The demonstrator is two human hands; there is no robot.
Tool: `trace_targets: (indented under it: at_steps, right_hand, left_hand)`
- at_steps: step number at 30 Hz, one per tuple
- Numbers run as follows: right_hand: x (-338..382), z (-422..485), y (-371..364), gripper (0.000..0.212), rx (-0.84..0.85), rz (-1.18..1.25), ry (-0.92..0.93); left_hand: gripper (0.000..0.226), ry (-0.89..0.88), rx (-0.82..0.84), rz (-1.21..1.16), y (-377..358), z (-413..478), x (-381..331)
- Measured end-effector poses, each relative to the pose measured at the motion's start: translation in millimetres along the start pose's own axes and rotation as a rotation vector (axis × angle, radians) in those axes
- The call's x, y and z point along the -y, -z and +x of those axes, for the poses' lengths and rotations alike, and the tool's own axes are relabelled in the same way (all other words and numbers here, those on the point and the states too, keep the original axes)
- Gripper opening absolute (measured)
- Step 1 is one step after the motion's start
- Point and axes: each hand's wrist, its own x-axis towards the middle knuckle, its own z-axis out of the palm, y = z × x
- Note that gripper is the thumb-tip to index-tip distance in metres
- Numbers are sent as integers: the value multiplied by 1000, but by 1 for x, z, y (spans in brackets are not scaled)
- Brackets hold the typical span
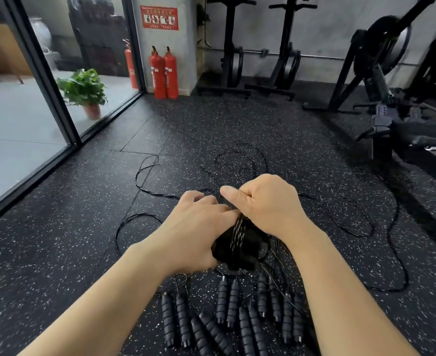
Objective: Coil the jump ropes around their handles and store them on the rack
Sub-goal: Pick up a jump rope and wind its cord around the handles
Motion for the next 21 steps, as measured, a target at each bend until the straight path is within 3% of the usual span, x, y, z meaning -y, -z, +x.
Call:
trace_targets:
  at_steps: [6,10,16,21]
  right_hand:
    - [-12,8,8,60,144,646,-207]
    - [-9,8,13,57,109,857,-268]
    - [-1,7,13,44,51,1086,-337]
    - [4,10,-7,37,-180,876,-250]
  left_hand:
    - [36,-25,-94,-207,11,3,-1]
    - [43,19,-113,-265,20,8,-6]
    - [39,183,-159,-704,35,4,-17]
    - [35,434,-270,-923,34,10,-12]
